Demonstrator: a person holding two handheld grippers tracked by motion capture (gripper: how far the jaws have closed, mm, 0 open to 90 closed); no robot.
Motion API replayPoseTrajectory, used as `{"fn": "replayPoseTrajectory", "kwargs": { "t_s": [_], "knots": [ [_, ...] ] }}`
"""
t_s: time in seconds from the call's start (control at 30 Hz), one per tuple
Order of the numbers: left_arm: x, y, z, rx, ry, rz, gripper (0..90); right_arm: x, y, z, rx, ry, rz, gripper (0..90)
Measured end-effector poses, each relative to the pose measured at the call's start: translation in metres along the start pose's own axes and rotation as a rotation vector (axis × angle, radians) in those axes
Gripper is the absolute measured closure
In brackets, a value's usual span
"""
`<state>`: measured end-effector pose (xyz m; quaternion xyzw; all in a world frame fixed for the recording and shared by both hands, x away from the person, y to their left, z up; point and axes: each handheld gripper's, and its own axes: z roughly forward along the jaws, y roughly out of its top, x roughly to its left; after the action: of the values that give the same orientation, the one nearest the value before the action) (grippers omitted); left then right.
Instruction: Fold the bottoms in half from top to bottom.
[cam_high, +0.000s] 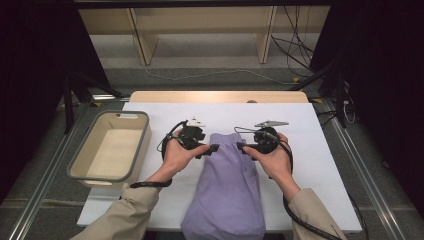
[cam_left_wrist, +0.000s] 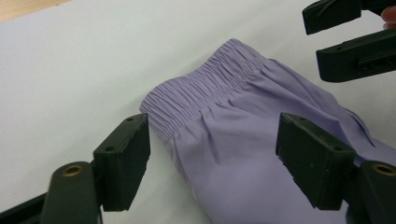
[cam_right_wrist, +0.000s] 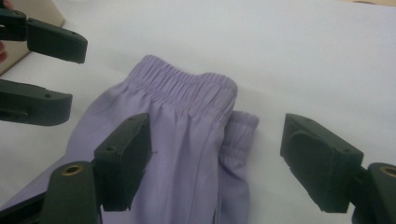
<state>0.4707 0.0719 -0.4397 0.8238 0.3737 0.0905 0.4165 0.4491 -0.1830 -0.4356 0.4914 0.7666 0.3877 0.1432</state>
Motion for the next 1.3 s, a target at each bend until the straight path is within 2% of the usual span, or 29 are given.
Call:
{"fn": "replayPoseTrajectory", "kwargs": {
  "t_s": [0.37, 0.57, 0.83, 1.1, 1.3],
  "knots": [
    [0.013, -0.003, 0.027, 0.068, 0.051, -0.076, 33.1, -0.006, 0.007, 0.035, 0.078, -0.022, 0.040, 28.9],
    [0.018, -0.007, 0.036, 0.097, 0.049, -0.097, 35.4, -0.010, 0.005, 0.047, 0.122, -0.047, 0.060, 30.9],
    [0.018, -0.011, 0.045, 0.113, 0.041, -0.098, 41.1, -0.011, 0.000, 0.057, 0.153, -0.053, 0.071, 34.8],
    [0.014, -0.014, 0.049, 0.130, 0.043, -0.073, 46.9, -0.011, -0.003, 0.061, 0.157, -0.047, 0.056, 41.5],
    [0.010, -0.015, 0.049, 0.129, 0.058, -0.039, 53.8, -0.006, -0.005, 0.061, 0.150, -0.041, 0.032, 55.7]
  ]
}}
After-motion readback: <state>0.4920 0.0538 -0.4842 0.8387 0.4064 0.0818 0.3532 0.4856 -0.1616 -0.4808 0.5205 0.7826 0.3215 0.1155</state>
